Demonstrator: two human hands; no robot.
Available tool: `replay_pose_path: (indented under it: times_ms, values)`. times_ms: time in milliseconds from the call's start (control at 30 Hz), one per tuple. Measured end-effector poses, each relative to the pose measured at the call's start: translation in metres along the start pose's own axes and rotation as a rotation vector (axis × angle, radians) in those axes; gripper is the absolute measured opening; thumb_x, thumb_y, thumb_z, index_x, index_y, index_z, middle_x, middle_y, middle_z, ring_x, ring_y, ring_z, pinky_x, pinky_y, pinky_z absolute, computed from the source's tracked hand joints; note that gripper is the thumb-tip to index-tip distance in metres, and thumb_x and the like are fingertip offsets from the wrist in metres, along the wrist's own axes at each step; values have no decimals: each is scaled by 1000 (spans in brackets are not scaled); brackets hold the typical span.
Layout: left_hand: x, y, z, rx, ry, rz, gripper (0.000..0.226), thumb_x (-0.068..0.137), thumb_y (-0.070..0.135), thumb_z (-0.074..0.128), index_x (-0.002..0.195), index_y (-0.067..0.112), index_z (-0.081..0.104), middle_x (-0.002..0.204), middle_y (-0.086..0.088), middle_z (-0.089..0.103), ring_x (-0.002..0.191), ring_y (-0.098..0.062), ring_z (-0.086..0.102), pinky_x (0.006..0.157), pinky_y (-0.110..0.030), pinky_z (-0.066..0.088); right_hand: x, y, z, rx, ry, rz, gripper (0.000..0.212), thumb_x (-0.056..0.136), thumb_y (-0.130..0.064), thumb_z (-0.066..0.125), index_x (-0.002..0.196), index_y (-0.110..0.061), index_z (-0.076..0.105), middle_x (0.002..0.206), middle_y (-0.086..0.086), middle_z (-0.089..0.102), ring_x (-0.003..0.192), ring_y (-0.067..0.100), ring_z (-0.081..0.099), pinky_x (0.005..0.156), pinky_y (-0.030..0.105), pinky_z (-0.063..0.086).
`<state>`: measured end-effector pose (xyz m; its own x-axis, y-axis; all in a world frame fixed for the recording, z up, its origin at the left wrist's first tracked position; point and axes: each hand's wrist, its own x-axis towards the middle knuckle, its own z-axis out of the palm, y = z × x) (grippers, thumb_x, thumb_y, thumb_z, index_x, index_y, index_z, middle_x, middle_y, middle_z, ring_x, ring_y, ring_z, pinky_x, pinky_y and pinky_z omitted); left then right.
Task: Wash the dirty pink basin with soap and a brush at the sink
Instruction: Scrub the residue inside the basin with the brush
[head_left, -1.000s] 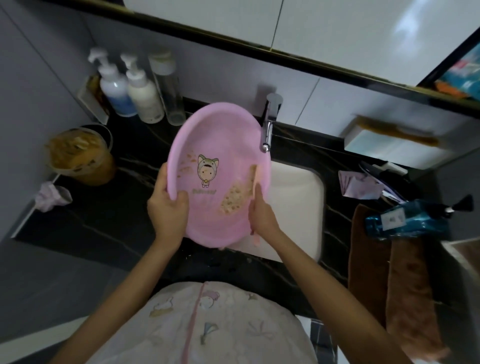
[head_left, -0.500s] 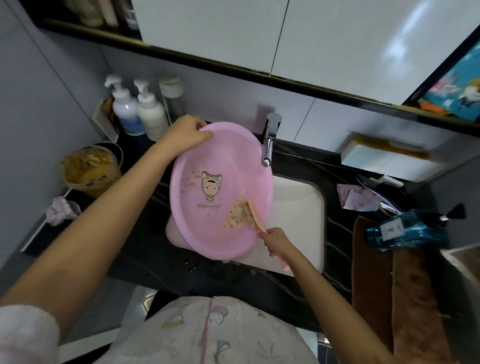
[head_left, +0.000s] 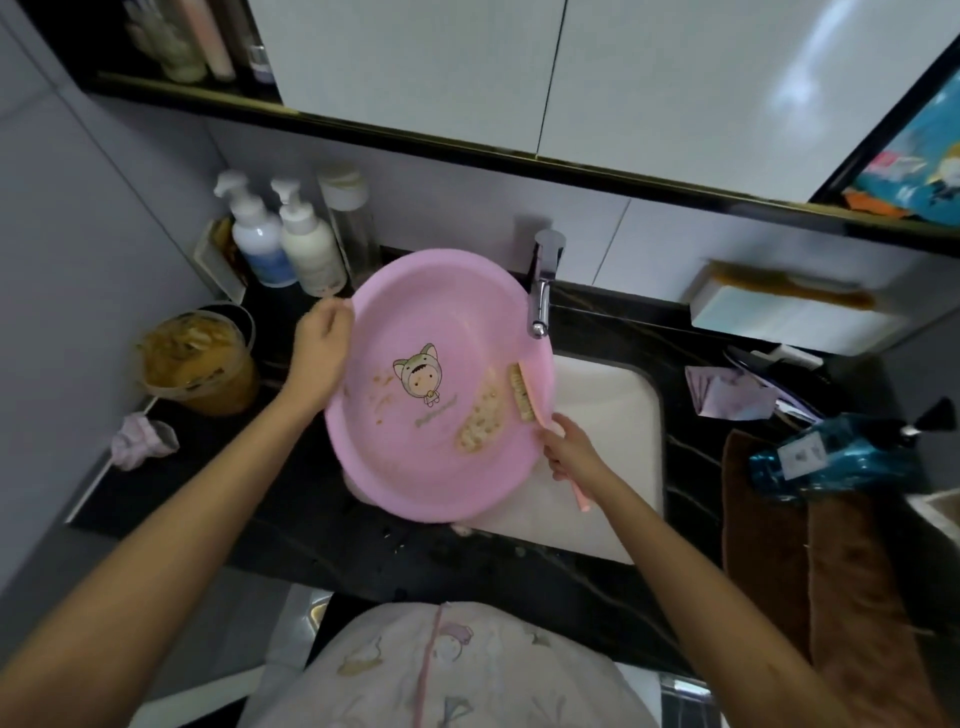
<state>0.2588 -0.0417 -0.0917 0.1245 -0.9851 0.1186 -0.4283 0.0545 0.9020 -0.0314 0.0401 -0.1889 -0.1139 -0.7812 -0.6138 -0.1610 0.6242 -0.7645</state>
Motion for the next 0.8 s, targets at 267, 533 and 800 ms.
replay_pose_path:
  times_ms: [267, 533, 800]
  values:
    - [-43, -29, -9, 88, 116, 10, 10, 94, 15, 49, 84, 13, 51, 73, 8, 51, 63, 4, 52, 59, -11, 43, 27, -22, -4, -842, 145, -359, 54, 100, -24, 35, 150, -32, 16, 130, 14, 55, 110, 36, 56, 85, 37, 44]
    - [18, 4, -14, 220, -165, -95, 5, 88, 17, 58, 89, 13, 56, 84, -3, 57, 74, -16, 57, 65, -28, 48, 25, -32, 13, -1274, 196, -348, 53, 98, -15, 31, 146, -35, 28, 111, 12, 57, 94, 33, 61, 70, 34, 44]
    - [-6, -7, 8, 158, 58, -9, 9, 83, 5, 55, 89, 2, 61, 81, -15, 60, 75, -23, 61, 64, -31, 51, -15, -23, 50, -970, -255, -64, 38, 101, -23, 34, 135, -14, 49, 99, 9, 58, 79, 23, 57, 54, 21, 43]
